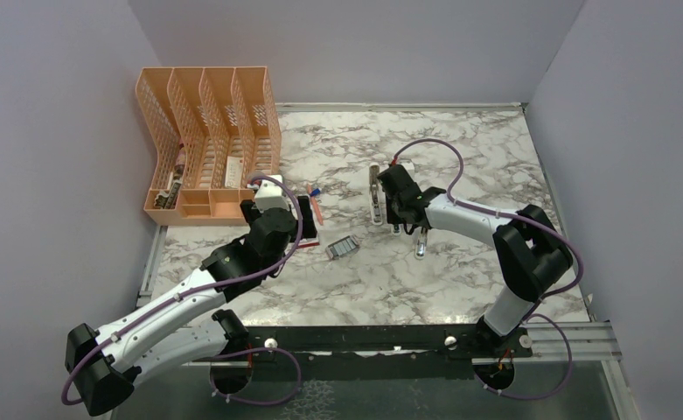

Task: Load the staples into the stapler

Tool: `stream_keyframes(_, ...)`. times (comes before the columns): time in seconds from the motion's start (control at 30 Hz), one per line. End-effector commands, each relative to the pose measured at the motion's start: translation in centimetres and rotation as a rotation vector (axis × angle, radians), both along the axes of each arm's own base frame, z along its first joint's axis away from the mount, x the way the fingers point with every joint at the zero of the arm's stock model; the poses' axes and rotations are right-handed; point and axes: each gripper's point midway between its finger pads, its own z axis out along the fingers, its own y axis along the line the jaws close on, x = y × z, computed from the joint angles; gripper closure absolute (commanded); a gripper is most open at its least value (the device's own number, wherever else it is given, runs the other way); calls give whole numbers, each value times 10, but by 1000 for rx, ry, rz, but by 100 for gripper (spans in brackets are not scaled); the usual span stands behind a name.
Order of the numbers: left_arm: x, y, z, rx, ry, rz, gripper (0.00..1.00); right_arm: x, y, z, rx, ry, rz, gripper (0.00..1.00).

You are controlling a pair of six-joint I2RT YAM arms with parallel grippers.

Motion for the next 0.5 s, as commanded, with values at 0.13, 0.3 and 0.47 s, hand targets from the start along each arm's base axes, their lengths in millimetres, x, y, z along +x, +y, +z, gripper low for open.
stream_keyframes(0.13,3,4,3,-4,-21,24,1,1,-3,-4,-6,1,2,78)
stream_keyframes(0.3,3,4,3,-2,-19,24,1,0,-3,-4,-4,2,2,78)
stream_keyframes(0.47,3,3,2,-2,-18,23,1,-1,-5,-8,-6,12,-2,78)
